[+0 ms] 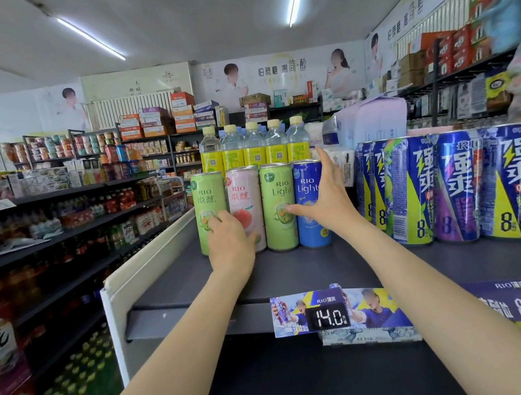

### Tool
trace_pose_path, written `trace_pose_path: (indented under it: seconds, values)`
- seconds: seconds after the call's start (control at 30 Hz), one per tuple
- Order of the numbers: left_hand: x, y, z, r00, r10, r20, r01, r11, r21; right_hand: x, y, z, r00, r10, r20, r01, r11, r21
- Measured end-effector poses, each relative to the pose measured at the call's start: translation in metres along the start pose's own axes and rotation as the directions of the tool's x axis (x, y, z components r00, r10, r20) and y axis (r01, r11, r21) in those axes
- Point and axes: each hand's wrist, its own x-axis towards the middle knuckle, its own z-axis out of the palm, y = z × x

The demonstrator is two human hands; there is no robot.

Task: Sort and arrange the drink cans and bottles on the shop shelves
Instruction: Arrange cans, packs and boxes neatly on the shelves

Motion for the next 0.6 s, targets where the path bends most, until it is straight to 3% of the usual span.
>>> trace_pose_path:
  seconds: [0.2,0.3,0.37,0.47,0.53,0.6]
  values:
    - [0.003,-0.004,0.004,1.000,0.010,-0.018,-0.011,1.000,-0.026,0.000,0.000,0.001,1.000,0.013,-0.011,-0.013,0.999,0.030]
    - [0.001,-0.003,0.002,0.984,0.031,-0.176,-0.055,0.990,-0.133,0.002,-0.001,-0.005,0.995,0.094,-0.018,-0.090,0.982,0.168]
    - [-0.003,0.004,-0.001,0.959,0.151,-0.238,-0.188,0.972,-0.144,0.002,-0.003,-0.012,0.987,0.160,0.026,-0.162,0.961,0.223]
    - [-0.002,0.012,-0.001,0.859,0.426,-0.284,-0.434,0.900,0.038,0.003,-0.002,-0.019,0.962,0.236,0.137,-0.263,0.938,0.228]
    - [0.011,0.020,-0.006,0.804,0.514,-0.299,-0.501,0.856,0.125,0.004,0.003,-0.020,0.940,0.277,0.201,-0.319,0.921,0.224]
    - [0.028,0.032,-0.017,0.823,0.529,-0.209,-0.517,0.849,0.115,0.005,0.006,-0.022,0.923,0.302,0.239,-0.354,0.909,0.220]
